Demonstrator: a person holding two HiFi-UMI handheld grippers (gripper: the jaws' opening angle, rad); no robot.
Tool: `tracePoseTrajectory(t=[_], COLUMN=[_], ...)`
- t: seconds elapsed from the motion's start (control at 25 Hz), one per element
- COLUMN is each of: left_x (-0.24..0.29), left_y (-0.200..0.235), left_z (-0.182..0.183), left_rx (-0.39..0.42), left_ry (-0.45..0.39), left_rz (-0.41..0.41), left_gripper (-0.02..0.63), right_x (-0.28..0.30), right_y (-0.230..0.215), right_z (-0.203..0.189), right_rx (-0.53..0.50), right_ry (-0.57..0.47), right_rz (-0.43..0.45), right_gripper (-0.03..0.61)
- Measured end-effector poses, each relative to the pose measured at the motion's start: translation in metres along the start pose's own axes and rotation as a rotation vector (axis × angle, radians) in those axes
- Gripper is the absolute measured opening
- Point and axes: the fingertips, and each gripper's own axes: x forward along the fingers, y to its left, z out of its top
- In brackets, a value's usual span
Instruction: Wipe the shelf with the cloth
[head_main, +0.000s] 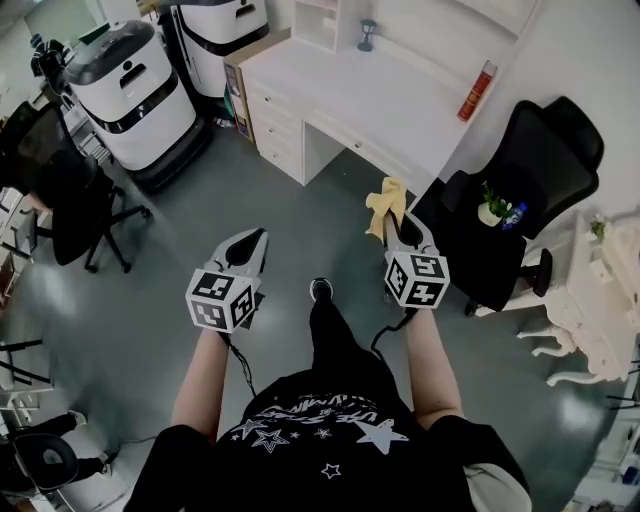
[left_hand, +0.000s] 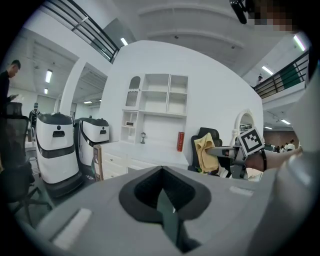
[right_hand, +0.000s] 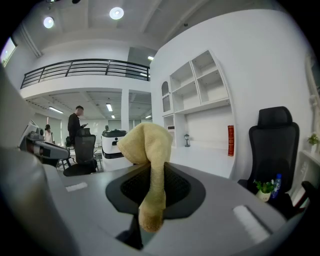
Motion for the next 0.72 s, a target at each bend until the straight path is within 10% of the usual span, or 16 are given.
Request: tracePoseTrajectory(t=[0.72], left_x=[0.280], left_y=[0.156], left_z=[0.131], left_rx=[-0.008], left_ry=[0.005], left_rz=[0.052], left_gripper=[0.002], right_x=[0.320], right_y=[-0.115], right_z=[0.100], right_rx=[0.021], right_ry=[0.012], right_rz=[0.055], right_gripper=[0.081])
